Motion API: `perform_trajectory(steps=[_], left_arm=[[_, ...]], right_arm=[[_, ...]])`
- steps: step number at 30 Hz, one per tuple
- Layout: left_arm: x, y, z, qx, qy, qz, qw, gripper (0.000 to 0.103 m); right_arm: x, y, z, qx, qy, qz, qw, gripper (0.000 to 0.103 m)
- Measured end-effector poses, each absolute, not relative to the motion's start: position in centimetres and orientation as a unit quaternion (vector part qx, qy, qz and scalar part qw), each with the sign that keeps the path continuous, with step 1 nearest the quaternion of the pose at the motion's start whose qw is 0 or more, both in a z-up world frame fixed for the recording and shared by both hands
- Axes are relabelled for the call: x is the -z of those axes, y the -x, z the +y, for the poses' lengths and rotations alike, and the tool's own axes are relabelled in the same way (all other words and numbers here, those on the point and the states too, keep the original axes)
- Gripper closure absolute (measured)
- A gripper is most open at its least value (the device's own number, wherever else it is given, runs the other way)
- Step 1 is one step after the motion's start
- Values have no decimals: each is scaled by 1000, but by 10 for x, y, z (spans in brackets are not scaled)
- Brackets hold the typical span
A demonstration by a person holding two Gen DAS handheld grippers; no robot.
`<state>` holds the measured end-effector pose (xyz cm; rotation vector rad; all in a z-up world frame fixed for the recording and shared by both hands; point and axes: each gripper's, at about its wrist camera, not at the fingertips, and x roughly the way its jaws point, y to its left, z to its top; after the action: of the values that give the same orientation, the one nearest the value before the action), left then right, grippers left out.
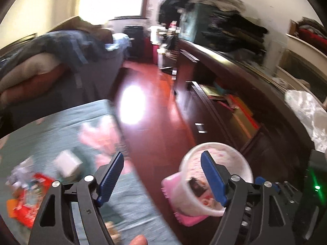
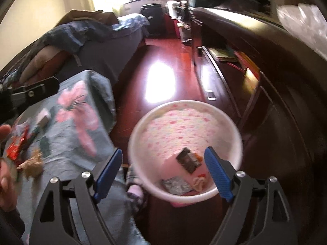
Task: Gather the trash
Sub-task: 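Move both open tools back over the table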
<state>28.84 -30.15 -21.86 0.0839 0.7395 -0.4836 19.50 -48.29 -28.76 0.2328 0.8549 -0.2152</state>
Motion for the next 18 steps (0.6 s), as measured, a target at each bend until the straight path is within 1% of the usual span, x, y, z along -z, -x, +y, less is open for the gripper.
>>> perform_trajectory(steps=[3,8,11,16,18], left_arm=[[217,-288,-270,190,-40,363,911,23],[222,-285,-226,123,-77,368,918,23],[224,-283,-200,93,-89,367,921,20],[222,-293,-159,56,-84,362,927,16],[220,-308,-139,37,-66,365,928,16]], right_arm=[[279,-197,-457,77,-101,411,903,17],[267,-200,-411,31,-75,409,909,17],[261,-202,-390,10,-63,407,911,16],[256,-205,-366,-12,-52,408,912,16],[254,-206,-357,-20,-47,407,912,16]])
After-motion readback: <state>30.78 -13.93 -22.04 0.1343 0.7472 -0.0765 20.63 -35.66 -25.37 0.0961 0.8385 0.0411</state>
